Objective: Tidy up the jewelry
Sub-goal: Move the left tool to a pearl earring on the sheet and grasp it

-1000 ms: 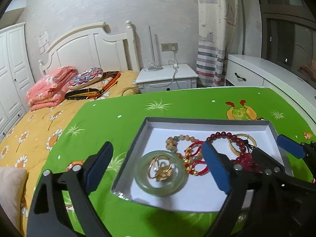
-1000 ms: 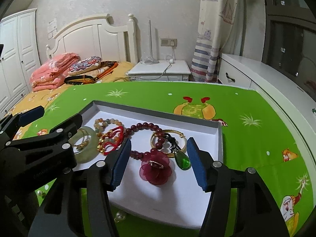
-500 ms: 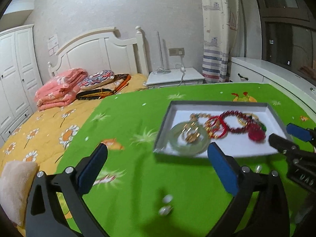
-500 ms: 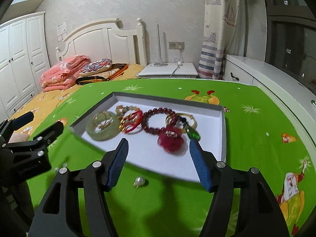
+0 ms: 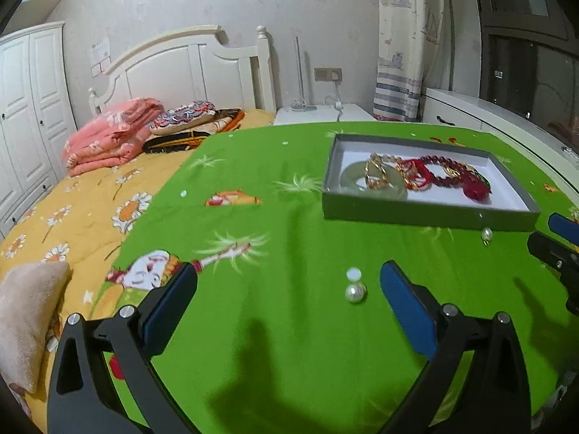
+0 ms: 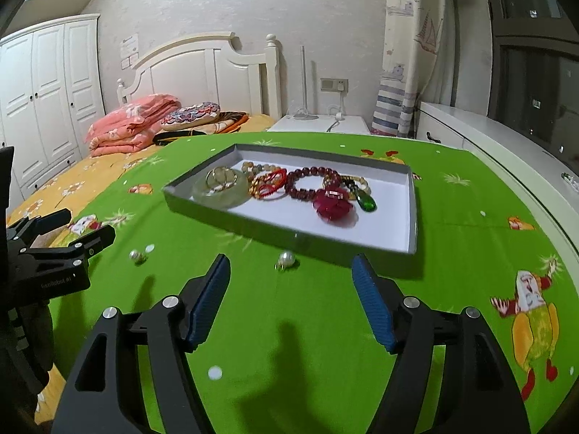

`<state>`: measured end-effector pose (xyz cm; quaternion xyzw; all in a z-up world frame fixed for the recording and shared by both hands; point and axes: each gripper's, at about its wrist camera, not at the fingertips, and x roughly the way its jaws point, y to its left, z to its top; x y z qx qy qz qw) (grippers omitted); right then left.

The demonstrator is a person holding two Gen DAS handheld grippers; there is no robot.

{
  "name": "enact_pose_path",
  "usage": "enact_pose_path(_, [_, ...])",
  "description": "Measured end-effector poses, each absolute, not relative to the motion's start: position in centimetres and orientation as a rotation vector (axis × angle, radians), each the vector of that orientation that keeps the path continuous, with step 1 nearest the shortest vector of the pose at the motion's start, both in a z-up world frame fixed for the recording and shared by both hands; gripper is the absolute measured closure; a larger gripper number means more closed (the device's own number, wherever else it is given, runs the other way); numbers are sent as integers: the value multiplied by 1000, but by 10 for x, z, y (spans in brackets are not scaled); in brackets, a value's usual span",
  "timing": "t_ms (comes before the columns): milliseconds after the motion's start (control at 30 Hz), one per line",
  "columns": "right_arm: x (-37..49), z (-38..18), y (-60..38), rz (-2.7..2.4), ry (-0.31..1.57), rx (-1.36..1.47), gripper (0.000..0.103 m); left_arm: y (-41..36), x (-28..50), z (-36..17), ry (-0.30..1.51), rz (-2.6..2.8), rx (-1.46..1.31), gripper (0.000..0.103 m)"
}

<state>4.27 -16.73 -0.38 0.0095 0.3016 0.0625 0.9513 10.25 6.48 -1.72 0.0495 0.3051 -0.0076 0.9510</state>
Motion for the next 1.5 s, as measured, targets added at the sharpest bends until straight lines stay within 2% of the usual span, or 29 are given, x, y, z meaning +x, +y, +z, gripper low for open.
enact_pose_path(400, [39, -10, -171, 163, 593, 50, 37, 37, 114, -22, 671, -138, 190, 7])
enact_pose_path(433, [38, -10, -173, 166, 591, 60, 37, 36, 116, -22, 671, -132, 202, 13])
enact_pose_path(467, [38, -11, -173, 171, 592, 64, 37, 35, 119, -22, 682, -141, 219, 24])
enact_pose_path(533, [39, -11, -173, 171, 594, 66, 37, 37, 127, -25, 716, -162, 230, 37])
enact_pose_path(667, [38, -11, -172, 177, 593, 57, 37, 40, 134, -36, 757, -168, 258, 49])
enact_pose_path(967, [37, -11, -174, 184, 597, 62, 37, 30, 133, -42, 768, -259, 296, 53])
enact_pose_path(1067, [37, -11, -174, 184, 597, 61, 37, 34, 138, -45, 801, -275, 260, 65])
enact_pose_path(1133, [37, -11, -174, 184, 599, 61, 37, 35, 139, -46, 808, -289, 248, 69])
enact_pose_path(1300, [37, -11, -174, 184, 602, 56, 37, 33, 137, -47, 803, -290, 265, 70])
enact_pose_path(1433, [38, -11, -173, 184, 604, 56, 37, 25, 133, -49, 789, -311, 306, 88])
enact_pose_path(1500, [38, -12, -172, 184, 603, 55, 37, 22, 131, -49, 779, -305, 327, 89])
